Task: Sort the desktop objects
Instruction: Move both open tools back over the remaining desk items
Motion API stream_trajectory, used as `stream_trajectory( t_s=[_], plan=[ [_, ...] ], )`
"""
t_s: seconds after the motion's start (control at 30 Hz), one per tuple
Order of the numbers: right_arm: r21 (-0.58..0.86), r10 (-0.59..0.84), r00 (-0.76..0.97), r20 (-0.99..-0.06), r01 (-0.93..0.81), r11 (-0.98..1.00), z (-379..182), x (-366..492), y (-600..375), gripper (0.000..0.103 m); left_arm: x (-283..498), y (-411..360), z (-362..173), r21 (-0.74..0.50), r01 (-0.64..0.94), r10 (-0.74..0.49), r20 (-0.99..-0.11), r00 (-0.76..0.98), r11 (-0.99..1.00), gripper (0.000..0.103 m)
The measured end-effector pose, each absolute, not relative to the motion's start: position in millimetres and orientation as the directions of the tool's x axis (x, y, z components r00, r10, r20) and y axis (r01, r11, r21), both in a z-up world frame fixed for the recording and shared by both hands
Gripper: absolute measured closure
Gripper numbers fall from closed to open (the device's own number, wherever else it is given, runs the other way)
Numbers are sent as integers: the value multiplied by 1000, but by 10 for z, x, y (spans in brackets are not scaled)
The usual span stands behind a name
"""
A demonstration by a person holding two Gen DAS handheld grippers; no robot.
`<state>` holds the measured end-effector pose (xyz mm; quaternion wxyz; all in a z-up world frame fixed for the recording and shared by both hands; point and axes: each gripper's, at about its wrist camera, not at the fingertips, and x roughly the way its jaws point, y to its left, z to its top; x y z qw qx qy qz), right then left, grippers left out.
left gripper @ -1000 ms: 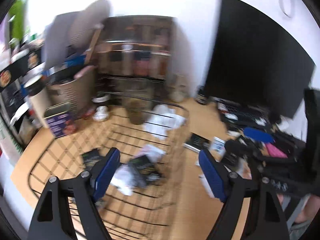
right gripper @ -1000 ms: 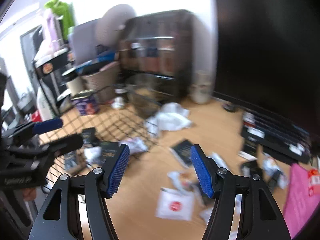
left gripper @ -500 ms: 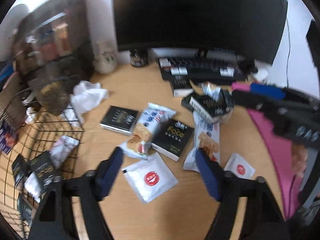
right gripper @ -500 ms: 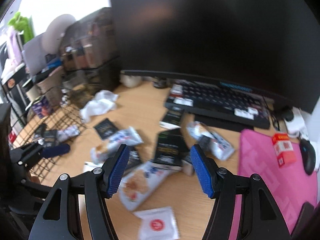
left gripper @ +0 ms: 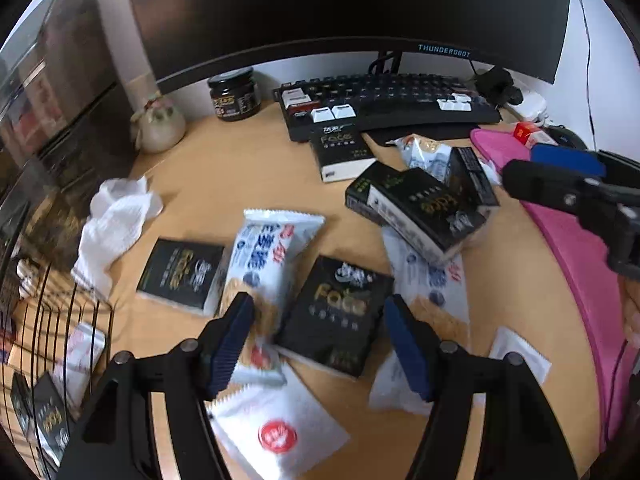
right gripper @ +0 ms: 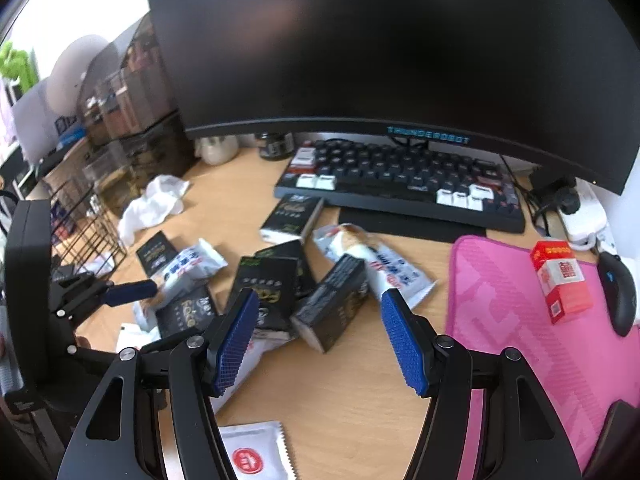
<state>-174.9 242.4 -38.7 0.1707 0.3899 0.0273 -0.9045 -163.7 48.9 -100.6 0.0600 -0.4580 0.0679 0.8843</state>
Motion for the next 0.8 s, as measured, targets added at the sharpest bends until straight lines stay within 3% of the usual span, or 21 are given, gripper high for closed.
stream_trajectory(
  t_s=[0.13, 0.27, 0.37, 0.53, 0.57, 0.6, 0.8],
  plan=[
    [92, -286, -630, -722, 322, -942, -425, -1800, 2468, 40, -1718, 500, -1026, 77, -183, 44, -814, -579, -980, 30],
    [96, -288, -623, -727, 323, -941, -465, -1832, 2475, 40, -1739, 492, -1089, 120, -193, 16, -810, -586, -974, 22],
    [98, -287, -621, -729, 321, -942, -488, -1846, 2482, 40, -1717, 451, -1096, 118, -191, 16, -811, -584, -975, 23],
    [97, -275, -618, -736, 306, -947, -530, -1905, 2499, 40, -1606, 460, -1015, 101, -227, 52, -810, -583, -969, 41],
    [97, -274, -617, -738, 305, -948, -539, -1919, 2496, 40, -1582, 454, -995, 81, -237, 73, -813, -577, -968, 77],
    [96, -272, -617, -738, 303, -948, -547, -1934, 2491, 40, -1555, 439, -984, 64, -244, 89, -820, -566, -968, 89],
    [94, -259, -612, -747, 289, -953, -597, -2055, 2422, 40, -1450, 355, -984, 85, -233, 65, -819, -570, -969, 88]
  ],
)
